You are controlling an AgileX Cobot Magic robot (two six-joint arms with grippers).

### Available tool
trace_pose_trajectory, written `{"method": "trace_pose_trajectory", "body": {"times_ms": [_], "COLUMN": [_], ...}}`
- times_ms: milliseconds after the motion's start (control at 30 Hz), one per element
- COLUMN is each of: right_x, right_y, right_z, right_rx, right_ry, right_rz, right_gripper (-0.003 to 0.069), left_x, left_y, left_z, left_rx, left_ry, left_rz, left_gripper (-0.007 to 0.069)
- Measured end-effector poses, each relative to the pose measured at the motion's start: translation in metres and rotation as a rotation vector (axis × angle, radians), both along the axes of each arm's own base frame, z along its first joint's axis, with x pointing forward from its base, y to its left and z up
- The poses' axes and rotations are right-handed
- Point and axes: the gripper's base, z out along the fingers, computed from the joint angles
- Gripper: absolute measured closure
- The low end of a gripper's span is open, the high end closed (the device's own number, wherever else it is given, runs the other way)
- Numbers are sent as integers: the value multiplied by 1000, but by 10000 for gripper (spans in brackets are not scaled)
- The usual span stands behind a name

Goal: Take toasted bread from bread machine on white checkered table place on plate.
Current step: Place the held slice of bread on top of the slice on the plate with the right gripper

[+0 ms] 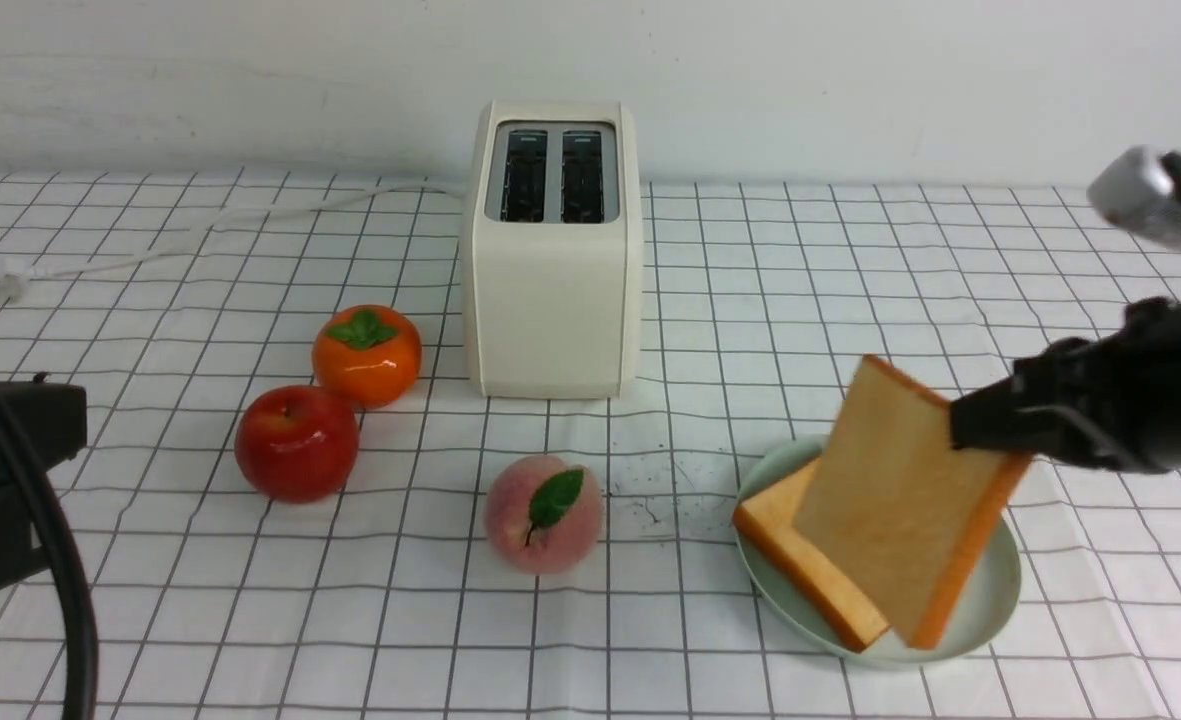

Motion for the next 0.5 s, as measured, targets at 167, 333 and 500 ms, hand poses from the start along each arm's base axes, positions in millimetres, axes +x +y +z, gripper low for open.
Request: {"method": "trace_pose_trajectory", "body": {"times_ms": [167, 333, 500], "right_x": [31, 48, 55], "right_y": [5, -3, -12], "right_z": [-32, -51, -69], "right_rx": [96, 144, 201], "right_ry": [-39, -21, 31], "right_rz": [-1, -58, -50], "right_gripper": [592, 592, 592], "left_x": [0, 0, 0], "left_y": [0, 0, 0], "left_z": [0, 0, 0], "left_rx": [-3, -5, -4], "left_ry": [0, 2, 3], "left_rz": [-2, -2, -2], "left_gripper": [637, 637, 637]}}
